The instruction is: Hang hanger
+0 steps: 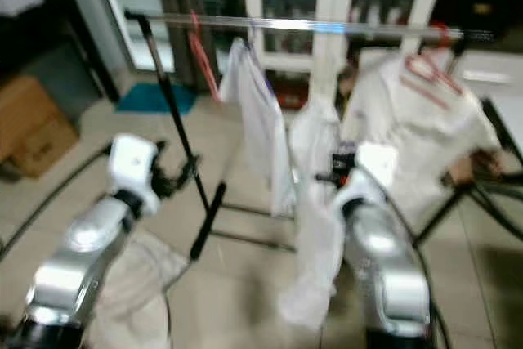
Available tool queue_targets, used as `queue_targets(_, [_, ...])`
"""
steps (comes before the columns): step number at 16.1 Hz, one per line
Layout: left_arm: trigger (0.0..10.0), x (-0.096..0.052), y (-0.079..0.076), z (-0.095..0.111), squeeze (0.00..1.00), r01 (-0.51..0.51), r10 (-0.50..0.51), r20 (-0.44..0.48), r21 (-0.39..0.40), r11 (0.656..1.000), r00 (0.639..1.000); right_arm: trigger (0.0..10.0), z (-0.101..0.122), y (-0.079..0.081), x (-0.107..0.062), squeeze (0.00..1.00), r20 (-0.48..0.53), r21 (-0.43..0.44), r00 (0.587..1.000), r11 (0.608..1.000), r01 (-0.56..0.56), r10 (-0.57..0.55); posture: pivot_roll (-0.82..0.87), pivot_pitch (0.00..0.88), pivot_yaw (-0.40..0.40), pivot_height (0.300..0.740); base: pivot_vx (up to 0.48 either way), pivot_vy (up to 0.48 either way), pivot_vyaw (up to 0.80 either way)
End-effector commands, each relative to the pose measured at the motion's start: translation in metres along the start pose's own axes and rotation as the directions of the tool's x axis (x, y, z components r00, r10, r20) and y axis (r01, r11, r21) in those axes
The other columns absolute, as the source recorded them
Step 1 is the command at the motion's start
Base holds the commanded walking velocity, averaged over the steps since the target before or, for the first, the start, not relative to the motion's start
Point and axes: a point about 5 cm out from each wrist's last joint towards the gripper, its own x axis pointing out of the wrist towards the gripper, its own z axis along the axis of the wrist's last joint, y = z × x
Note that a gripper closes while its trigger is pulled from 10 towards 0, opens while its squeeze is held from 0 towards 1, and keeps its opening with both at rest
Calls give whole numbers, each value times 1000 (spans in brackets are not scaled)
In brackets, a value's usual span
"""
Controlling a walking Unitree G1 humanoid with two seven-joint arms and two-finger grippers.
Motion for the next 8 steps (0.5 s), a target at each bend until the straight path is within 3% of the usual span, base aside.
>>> queue_targets(1, [10000, -4, 11, 2, 1000, -32, 32, 6, 23, 999, 999, 10000, 4, 10, 1, 0, 8, -6, 1000, 1000, -22, 22, 101, 2, 70, 740, 412, 0, 0])
queue_targets(8, [10000, -5, 9, 3, 1000, 4, -5, 11, 34, 999, 1000, 10000, 11, 4, 2, 0, 55, -103, 998, 994, 28, -22, 98, 0, 68, 740, 417, 0, 0])
